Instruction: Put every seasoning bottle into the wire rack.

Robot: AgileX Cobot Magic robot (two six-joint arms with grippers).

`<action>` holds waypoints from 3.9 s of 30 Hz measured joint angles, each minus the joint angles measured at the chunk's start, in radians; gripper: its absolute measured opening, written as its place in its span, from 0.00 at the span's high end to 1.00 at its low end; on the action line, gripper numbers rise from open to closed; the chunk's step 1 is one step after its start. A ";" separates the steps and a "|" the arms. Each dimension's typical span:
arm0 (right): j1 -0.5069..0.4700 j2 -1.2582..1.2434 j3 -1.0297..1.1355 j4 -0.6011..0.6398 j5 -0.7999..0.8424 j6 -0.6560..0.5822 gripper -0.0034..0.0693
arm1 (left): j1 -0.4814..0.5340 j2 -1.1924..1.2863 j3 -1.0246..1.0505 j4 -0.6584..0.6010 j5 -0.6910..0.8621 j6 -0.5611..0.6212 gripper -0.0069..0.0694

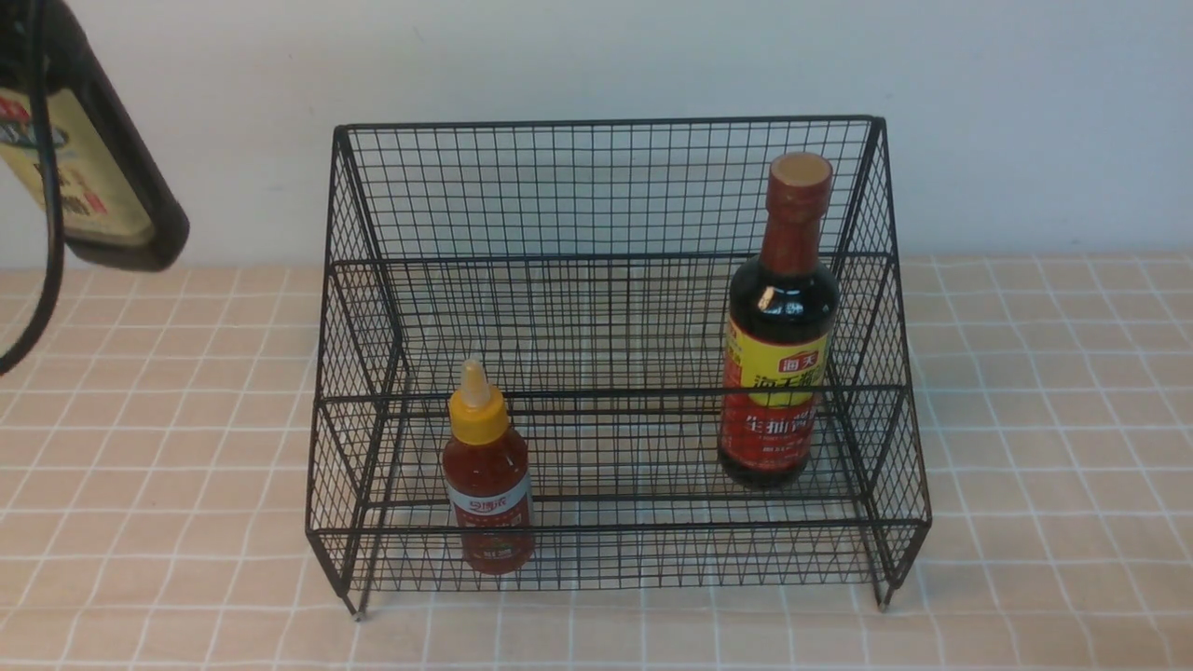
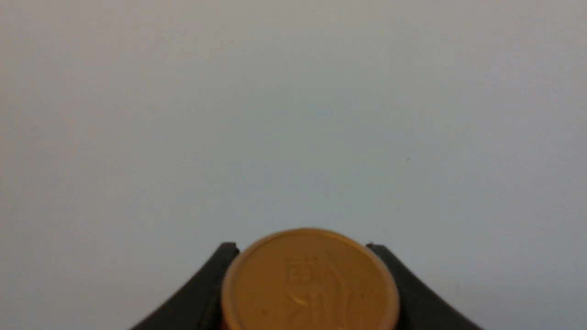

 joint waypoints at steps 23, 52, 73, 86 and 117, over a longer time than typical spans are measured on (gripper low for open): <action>0.000 0.000 0.000 0.000 0.000 -0.007 0.97 | -0.376 0.223 -0.175 -0.111 -0.130 0.003 0.51; 0.000 0.000 0.000 0.000 0.000 -0.011 0.97 | -0.375 0.408 -0.177 -0.781 -0.257 0.632 0.51; 0.000 0.000 0.000 0.000 0.000 0.000 0.97 | -0.376 0.529 -0.164 -0.790 -0.139 0.649 0.51; 0.000 0.000 0.000 0.000 0.000 0.001 0.97 | -0.376 0.529 -0.164 -0.783 -0.105 0.687 0.49; 0.000 0.000 0.000 0.000 0.000 0.001 0.97 | -0.376 0.120 -0.144 -1.496 0.053 1.407 0.89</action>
